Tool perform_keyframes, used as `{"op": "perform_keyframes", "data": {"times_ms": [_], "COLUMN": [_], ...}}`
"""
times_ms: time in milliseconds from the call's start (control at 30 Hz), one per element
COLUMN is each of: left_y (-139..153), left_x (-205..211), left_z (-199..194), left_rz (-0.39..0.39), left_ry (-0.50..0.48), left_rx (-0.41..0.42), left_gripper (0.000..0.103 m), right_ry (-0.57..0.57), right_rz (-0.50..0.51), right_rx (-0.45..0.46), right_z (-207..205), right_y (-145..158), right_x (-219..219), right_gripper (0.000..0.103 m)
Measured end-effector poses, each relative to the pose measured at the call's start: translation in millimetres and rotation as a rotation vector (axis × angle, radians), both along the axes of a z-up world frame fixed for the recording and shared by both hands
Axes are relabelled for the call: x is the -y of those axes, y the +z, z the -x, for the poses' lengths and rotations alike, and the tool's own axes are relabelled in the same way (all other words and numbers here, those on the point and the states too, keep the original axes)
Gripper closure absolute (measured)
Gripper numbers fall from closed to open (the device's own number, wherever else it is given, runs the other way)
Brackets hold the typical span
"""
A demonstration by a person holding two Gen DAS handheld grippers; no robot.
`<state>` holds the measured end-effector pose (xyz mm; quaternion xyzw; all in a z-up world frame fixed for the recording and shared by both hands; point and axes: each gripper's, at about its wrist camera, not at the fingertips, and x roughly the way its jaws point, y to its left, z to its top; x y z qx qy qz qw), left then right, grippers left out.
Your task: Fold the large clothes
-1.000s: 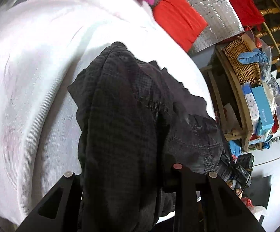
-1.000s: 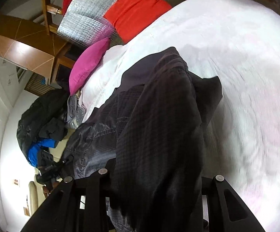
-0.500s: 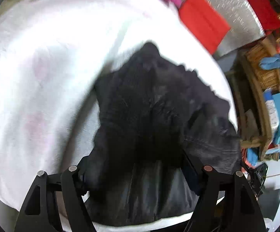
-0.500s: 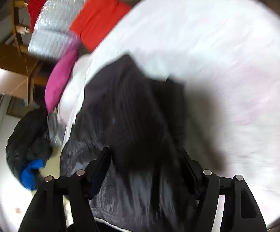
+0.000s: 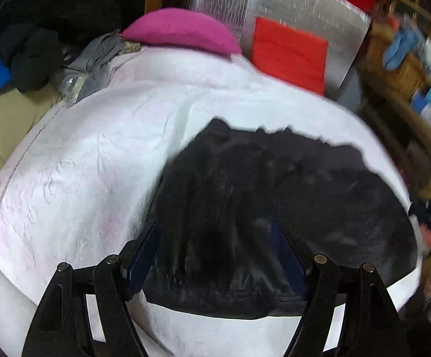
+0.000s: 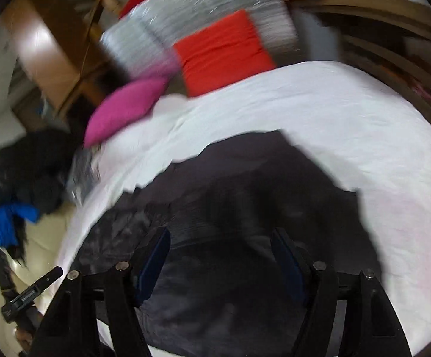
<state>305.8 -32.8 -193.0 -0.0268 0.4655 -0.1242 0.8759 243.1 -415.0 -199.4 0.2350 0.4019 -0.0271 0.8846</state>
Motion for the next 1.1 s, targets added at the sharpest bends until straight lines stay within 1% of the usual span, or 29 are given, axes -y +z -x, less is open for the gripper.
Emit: {"op": "perform_keyframes", "data": {"times_ms": [33,67,100,133,200,300,333,367,433,533,600,667,767,867,933,967,1000,1033,1100], "left_y": [-7,-9,-13,-17,-21,-27,-28,-29,-29,-29,-28,-26,-24,-24,-24,-24,-25,-25,-27], "left_x": [4,2,1,1,-6,-7,-7,-8,-9,-11,-12,-13,-12,-11,-10,-10,-9,-8,-6], "left_z": [-3,-2,-4,-6,-3,-2,-2,-2,-2,1,3,7,10,12,14,14,14,14,14], "left_rz": [-0.028,-0.04,-0.054,-0.069,-0.106,-0.151,-0.158,-0.167,-0.186,-0.197,-0.206,-0.217,-0.231,-0.251,-0.262,-0.268,-0.276,-0.283,-0.296], "left_ry": [0.009,0.013,0.02,0.026,0.031,0.034,0.037,0.04,0.045,0.049,0.053,0.057,0.059,0.055,0.055,0.054,0.053,0.051,0.049], "left_rx": [-0.004,-0.007,-0.016,-0.02,-0.018,-0.015,-0.013,-0.011,-0.003,0.004,0.015,0.026,0.041,0.055,0.065,0.068,0.072,0.074,0.076], "left_gripper": [0.026,0.026,0.026,0.026,0.026,0.026,0.026,0.026,0.026,0.026,0.026,0.026,0.026,0.026,0.026,0.026,0.026,0.026,0.026], "right_ry": [0.011,0.028,0.043,0.049,0.046,0.037,0.026,0.02,0.014,0.025,0.023,0.018,-0.025,-0.085,-0.163,-0.184,-0.211,-0.221,-0.193], "right_rz": [0.029,0.041,0.022,0.005,-0.024,-0.069,-0.079,-0.075,-0.06,-0.032,-0.028,-0.025,0.044,0.106,0.158,0.169,0.179,0.176,0.128], "right_rx": [-0.011,-0.028,-0.054,-0.071,-0.109,-0.206,-0.227,-0.235,-0.238,-0.219,-0.191,-0.135,-0.063,-0.048,-0.077,-0.098,-0.136,-0.167,-0.244], "right_z": [-10,-24,-37,-38,-55,-79,-83,-87,-88,-79,-64,-41,-7,19,35,36,37,37,31], "right_y": [-3,-8,-15,-23,-40,-71,-80,-86,-85,-74,-62,-45,-24,-16,-19,-22,-30,-36,-56], "right_x": [-9,-17,-21,-22,-22,-21,-19,-17,-18,-23,-23,-21,-19,-15,-3,1,9,15,27], "right_gripper": [0.036,0.048,0.052,0.054,0.054,0.053,0.055,0.056,0.056,0.054,0.054,0.048,0.04,0.039,0.039,0.039,0.039,0.039,0.039]}}
